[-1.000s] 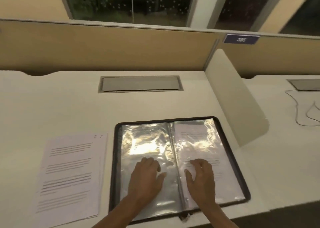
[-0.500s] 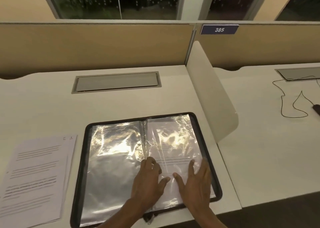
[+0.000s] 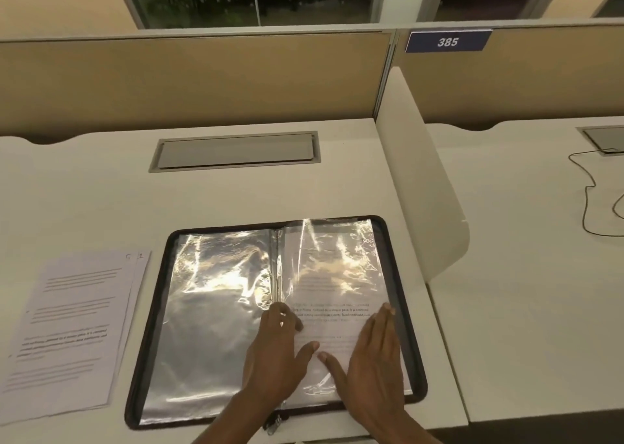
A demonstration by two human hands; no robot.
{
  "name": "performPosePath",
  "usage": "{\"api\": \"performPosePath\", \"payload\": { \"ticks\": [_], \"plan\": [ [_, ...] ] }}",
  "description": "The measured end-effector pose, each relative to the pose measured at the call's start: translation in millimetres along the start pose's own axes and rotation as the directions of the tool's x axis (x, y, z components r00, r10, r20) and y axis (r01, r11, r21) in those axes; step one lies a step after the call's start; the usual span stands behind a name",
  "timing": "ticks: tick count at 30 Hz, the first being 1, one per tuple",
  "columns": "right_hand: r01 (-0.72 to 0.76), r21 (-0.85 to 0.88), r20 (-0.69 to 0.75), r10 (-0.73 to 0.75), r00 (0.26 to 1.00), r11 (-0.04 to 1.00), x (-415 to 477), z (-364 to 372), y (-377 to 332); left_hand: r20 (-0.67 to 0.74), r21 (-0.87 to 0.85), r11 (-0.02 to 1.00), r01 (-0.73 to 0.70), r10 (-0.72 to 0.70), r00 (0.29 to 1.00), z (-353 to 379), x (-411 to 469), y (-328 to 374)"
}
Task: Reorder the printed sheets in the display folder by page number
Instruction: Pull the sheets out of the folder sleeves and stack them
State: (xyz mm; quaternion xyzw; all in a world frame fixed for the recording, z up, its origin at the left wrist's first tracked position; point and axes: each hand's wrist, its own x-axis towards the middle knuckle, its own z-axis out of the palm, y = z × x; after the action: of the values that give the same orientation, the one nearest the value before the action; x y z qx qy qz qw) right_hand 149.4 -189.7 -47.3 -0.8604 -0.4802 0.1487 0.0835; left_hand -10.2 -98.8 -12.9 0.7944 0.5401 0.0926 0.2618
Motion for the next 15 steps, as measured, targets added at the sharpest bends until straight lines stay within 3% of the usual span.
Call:
{"api": "performPosePath", "payload": {
  "ticks": [4,7,11,15],
  "plan": [
    [0.182,-0.093,0.047,-0.178,0.983,0.979,-2.2,-9.9,-0.7,-0.042,-0.033,0.999,0.019,-0.02,0.999,4.1,-0.1,2.7],
    [0.286,0.009,0.074,-0.286,0.955,0.958,-2.7,-9.9,-4.5,-0.098,-0.067,0.996,0.05,-0.057,0.994,2.6,1.8,12.5],
    [0.368,0.145,0.082,-0.382,0.92,0.918,-4.5,-22.6,-13.3,-0.082,-0.27,0.917,0.294,-0.326,0.942,-13.6,6.7,34.2],
    [0.42,0.36,0.14,-0.493,0.859,0.833,-11.1,-33.8,-22.4,-0.012,-0.243,0.843,0.479,-0.497,0.868,-25.5,10.8,42.5]
  ]
}}
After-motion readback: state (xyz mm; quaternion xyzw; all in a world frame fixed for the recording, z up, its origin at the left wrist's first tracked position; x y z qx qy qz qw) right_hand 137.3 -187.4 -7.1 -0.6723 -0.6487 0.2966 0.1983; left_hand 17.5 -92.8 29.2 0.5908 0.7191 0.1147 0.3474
